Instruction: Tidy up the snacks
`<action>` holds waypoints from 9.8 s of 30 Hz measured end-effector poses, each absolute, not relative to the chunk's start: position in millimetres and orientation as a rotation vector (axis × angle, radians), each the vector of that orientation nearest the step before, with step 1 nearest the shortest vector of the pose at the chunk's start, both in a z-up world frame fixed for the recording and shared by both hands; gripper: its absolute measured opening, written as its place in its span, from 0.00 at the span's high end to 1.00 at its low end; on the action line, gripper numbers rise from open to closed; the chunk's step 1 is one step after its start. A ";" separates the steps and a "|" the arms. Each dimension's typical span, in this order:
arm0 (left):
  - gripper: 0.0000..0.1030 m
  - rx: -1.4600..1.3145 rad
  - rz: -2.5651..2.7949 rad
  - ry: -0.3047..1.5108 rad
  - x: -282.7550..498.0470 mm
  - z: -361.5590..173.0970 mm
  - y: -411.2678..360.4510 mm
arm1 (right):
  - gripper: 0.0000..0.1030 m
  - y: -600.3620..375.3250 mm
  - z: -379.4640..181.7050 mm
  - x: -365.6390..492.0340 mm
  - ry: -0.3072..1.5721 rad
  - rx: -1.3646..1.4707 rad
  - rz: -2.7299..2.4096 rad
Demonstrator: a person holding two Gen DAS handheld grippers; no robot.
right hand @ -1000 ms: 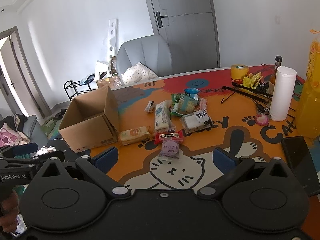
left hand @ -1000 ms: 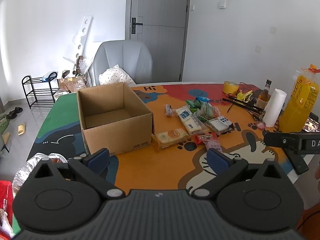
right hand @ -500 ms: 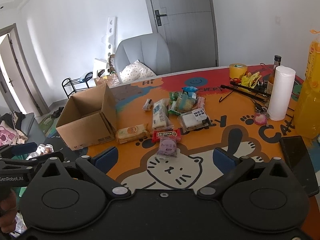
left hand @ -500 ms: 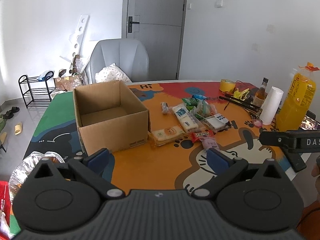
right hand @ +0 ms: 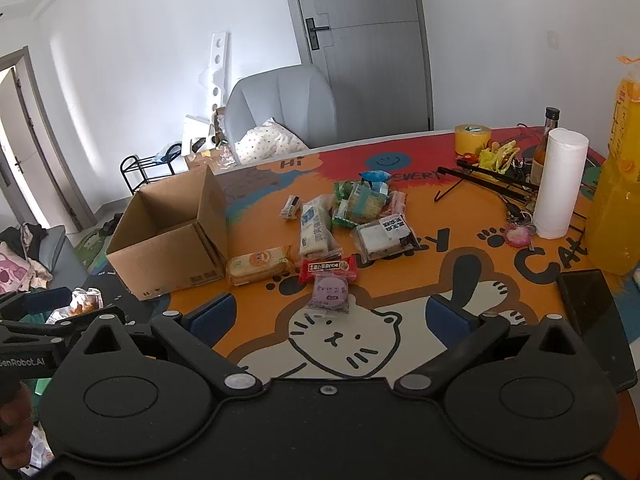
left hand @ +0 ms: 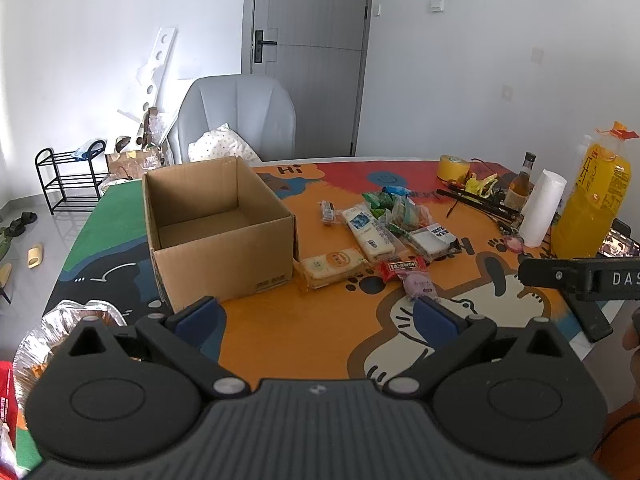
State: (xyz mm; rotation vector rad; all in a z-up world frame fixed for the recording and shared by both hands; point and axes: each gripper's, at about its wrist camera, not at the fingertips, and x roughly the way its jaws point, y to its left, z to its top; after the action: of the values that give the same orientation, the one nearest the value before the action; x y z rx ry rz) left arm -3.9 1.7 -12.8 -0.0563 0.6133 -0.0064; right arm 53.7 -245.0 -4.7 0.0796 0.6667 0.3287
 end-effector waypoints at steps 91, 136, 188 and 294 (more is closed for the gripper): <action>0.37 -0.158 -0.161 0.737 150.1 -99.1 -27.0 | 0.30 -241.7 -100.6 179.2 0.834 0.165 0.412; 0.36 -0.085 -0.116 0.695 173.8 -104.7 -27.6 | 0.50 -237.2 -106.7 197.3 0.843 0.053 0.319; 0.67 -0.026 -0.097 0.785 142.9 -125.5 -23.5 | 0.69 -233.9 -107.1 179.5 0.791 -0.001 0.290; 0.00 -0.182 0.091 0.620 162.3 -31.0 22.7 | 0.02 -211.3 -33.1 218.3 0.607 0.054 0.486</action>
State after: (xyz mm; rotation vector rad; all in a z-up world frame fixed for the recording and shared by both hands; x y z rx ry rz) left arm 162.3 22.7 -31.0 -0.1820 0.6197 0.0906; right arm 218.3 -211.3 -33.1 0.0544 0.6068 0.4863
